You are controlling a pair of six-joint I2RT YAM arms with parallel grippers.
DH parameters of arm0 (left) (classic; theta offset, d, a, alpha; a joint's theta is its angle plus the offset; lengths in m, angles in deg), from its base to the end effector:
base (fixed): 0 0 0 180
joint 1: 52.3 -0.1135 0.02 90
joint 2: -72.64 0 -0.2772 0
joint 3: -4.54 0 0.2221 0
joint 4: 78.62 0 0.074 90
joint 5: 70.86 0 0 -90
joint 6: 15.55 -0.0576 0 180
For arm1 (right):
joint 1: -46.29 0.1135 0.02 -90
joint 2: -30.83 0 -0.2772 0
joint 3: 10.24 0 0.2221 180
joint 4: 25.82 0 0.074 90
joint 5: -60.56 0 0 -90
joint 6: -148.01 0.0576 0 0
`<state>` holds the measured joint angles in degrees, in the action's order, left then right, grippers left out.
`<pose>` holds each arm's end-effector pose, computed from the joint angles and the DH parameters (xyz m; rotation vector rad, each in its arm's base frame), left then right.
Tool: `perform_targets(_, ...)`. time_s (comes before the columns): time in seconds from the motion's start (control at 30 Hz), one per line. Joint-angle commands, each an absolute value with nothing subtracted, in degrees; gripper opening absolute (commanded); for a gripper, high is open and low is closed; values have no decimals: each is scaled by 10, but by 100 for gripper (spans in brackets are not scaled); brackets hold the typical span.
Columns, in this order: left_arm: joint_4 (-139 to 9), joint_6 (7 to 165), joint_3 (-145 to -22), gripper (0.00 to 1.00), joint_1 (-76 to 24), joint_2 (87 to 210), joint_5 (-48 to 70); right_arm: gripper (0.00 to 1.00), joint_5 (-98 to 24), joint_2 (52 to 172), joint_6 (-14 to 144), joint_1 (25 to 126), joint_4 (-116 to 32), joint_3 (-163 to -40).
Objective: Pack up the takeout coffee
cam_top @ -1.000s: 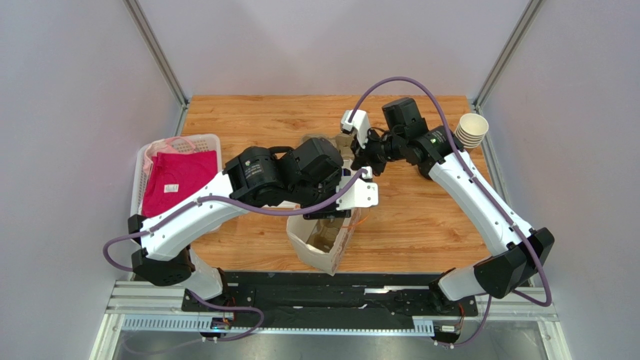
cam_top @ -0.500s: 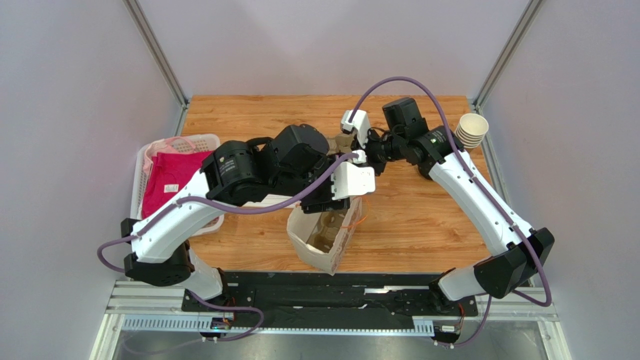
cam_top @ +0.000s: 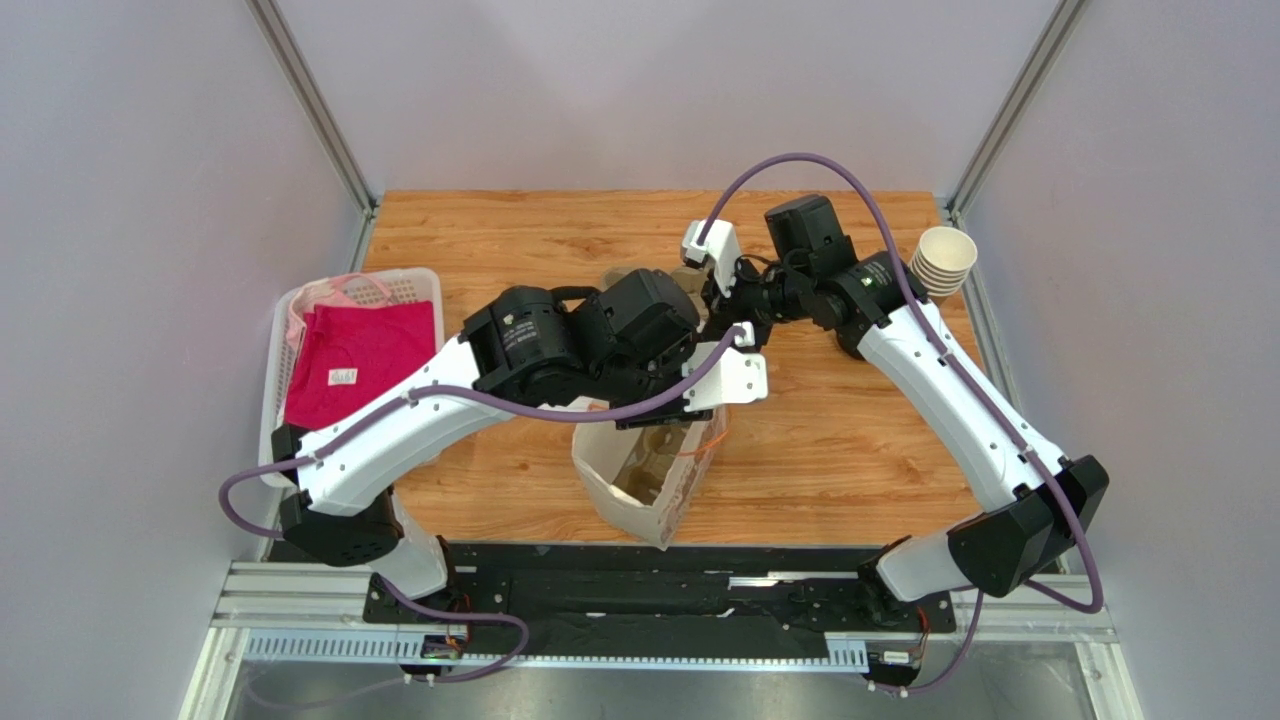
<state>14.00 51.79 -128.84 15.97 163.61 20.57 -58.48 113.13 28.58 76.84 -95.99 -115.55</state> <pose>0.1024 -0.2530 0.4393 1.7553 1.7427 -0.3185 0.2199 0.1623 0.3838 -1.3714 1.9021 0.6131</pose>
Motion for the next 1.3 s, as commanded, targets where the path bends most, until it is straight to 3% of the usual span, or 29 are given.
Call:
perform_targets(0.0,157,530,-1267,40,152,1619,231,0,-596,1124,276,765,-932,-1163)
perform_targets(0.13,163,545,-1269,23,115,1607,206,0,-596,1121,273,765,-933,-1160)
perform_targets(0.17,162,542,-1271,23,108,1603,197,0,-597,1122,272,765,-932,-1159)
perform_targets(0.3,147,540,-1278,55,106,1581,182,0,-599,1124,272,765,-932,-1156)
perform_targets(0.4,130,541,-1296,62,105,1569,176,0,-600,1127,272,765,-932,-1156)
perform_targets(0.6,191,535,-1412,66,158,1616,154,0,-599,1128,272,765,-931,-1159)
perform_targets(0.97,224,527,-1340,66,188,1674,262,0,-601,1130,278,765,-932,-1162)
perform_targets(1.03,217,527,-1337,64,188,1675,279,0,-600,1130,277,765,-932,-1160)
perform_targets(1.1,212,524,-1332,56,187,1673,302,0,-599,1128,275,767,-932,-1159)
perform_targets(1.27,231,526,-1315,54,186,1657,292,0,-599,1127,273,765,-932,-1154)
